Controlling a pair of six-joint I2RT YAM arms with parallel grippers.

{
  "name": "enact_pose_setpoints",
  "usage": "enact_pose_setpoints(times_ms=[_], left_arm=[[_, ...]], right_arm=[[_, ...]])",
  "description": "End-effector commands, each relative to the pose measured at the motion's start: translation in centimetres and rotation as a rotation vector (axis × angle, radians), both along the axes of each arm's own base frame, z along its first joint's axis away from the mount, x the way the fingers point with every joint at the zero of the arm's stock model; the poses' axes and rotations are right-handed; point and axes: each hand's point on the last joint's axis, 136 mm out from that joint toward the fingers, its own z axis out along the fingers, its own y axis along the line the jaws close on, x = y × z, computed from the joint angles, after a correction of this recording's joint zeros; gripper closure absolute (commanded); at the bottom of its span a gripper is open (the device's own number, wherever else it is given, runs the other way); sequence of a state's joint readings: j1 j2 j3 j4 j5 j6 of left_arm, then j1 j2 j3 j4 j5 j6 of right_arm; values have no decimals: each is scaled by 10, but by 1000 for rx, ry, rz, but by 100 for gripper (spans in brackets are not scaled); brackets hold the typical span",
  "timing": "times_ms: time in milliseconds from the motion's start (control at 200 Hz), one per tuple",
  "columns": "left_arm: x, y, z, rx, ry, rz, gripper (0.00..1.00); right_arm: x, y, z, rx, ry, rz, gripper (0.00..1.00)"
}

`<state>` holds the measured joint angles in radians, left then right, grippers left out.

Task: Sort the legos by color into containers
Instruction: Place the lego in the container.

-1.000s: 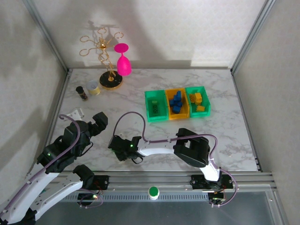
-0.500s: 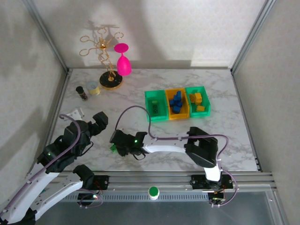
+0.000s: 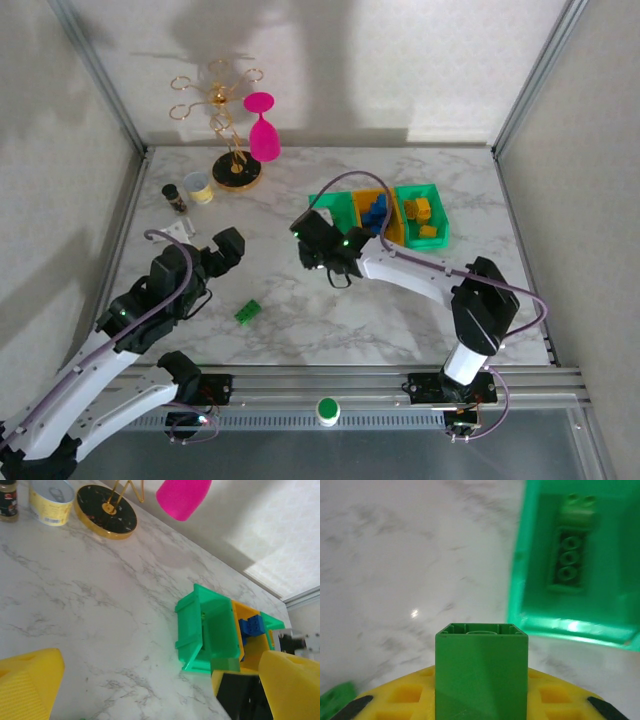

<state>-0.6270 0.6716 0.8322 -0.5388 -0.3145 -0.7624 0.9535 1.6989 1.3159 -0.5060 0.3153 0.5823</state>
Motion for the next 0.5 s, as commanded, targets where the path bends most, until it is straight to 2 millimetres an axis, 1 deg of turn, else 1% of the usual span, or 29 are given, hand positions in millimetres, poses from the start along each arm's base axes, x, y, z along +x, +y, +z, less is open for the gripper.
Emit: enact_pose_setpoints(times_ms=[0, 70, 165, 345, 430, 496], left_arm=[[9, -15, 7, -20, -33, -50, 0], [14, -22, 6, -24, -30, -66, 1], [20, -30, 4, -26, -26, -86, 0], [27, -37, -2, -16, -14, -100, 0], [28, -38, -4, -5, -9, -105, 1], [28, -37, -5, 2, -7, -101, 0]], right_arm=[[24, -15, 1, -47, -36, -40, 75], [40, -18, -6, -40, -31, -64, 75], [59, -22, -21, -38, -24, -96, 75], [94, -25, -40, -43, -11, -135, 76], [106, -26, -46, -30, -6, -140, 75], [116, -29, -56, -37, 10, -148, 75]])
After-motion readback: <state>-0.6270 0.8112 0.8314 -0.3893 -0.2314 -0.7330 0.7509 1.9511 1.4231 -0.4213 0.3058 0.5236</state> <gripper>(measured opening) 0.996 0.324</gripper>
